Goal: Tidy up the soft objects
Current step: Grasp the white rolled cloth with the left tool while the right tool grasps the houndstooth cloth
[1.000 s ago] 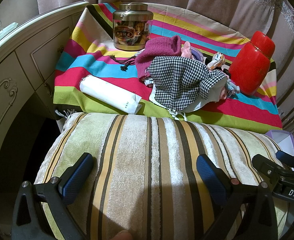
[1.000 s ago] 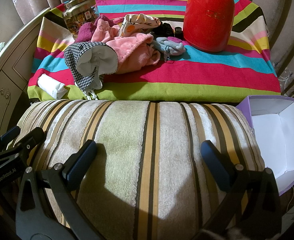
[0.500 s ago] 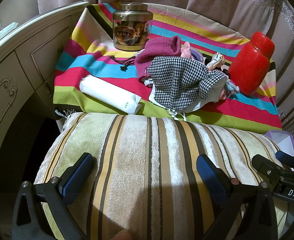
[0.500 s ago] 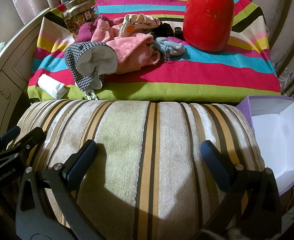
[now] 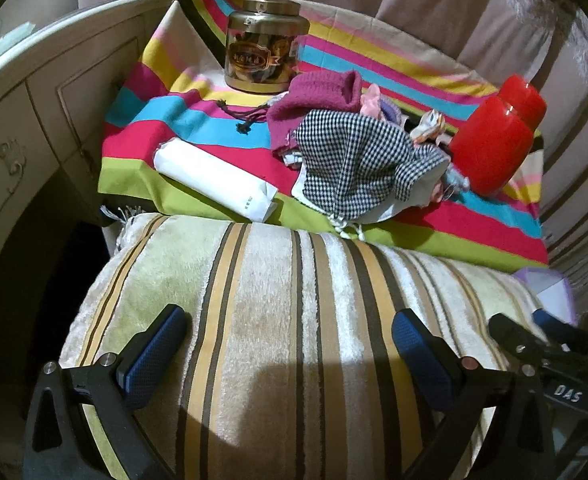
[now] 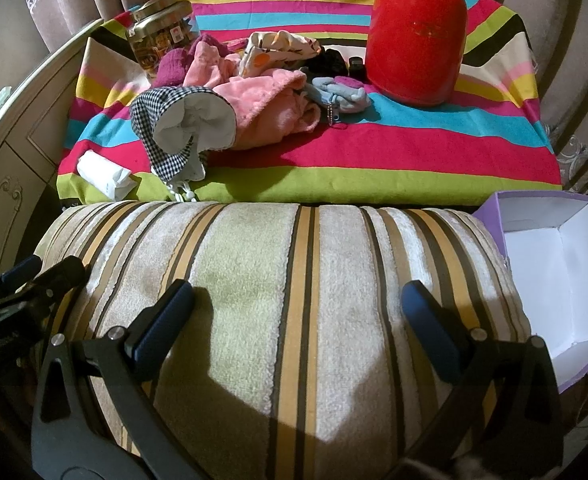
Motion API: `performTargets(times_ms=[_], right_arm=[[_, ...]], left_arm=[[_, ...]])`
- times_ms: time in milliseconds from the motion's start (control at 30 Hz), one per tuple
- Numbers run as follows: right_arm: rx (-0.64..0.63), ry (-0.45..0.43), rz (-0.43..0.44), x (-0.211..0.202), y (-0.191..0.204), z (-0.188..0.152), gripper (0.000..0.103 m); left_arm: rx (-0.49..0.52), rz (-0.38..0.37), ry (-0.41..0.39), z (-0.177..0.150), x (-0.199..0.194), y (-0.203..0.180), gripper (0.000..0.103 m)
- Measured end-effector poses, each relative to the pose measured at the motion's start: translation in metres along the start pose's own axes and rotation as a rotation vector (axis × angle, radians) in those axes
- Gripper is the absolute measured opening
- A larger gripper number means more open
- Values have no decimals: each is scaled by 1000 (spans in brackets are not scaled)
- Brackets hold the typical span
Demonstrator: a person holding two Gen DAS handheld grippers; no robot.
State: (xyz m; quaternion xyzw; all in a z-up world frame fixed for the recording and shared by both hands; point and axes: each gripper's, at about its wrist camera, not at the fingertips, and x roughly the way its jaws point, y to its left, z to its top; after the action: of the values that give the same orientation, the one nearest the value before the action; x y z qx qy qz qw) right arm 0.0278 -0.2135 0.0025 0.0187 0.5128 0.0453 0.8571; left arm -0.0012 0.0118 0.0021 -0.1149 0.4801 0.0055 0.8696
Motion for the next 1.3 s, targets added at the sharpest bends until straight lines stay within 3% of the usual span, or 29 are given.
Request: performTargets(times_ms=[200,300,367,467,667,867,1067,1133,1200,1233,1300], right_arm=[[-20,26,-15,7,6,6,103],[-40,58,11,9,4,12,103],[-50,81,31,11,5,20,103],[-144,-7,50,2,16,33,103],[-459,-133,-31,0,67,62,103],[-623,-172,-41,29,103,88,103],[-656,-113,-49,70,131,105,103],[-649,-100,-33,79,136,105,98],[-645,-89,-22,85,137,104,74],[-634,-78,-7,87,135,104,67],[-602,-58,48,85,127,104,38]], left_arm=[[-48,-55,0,19,2,12,102],[-57,-42,2,38,12,20,97],[-131,-59,17,54,24,36,96],[-302,-93,86,75,52,66,90],[-489,-41,191,102,109,96,72],[-425,50,206,113,132,83,62],[-317,78,173,118,137,67,50],[-288,82,154,117,135,62,42],[-274,78,130,117,131,60,37],[-270,77,116,116,126,59,36],[-253,77,71,114,113,56,36]])
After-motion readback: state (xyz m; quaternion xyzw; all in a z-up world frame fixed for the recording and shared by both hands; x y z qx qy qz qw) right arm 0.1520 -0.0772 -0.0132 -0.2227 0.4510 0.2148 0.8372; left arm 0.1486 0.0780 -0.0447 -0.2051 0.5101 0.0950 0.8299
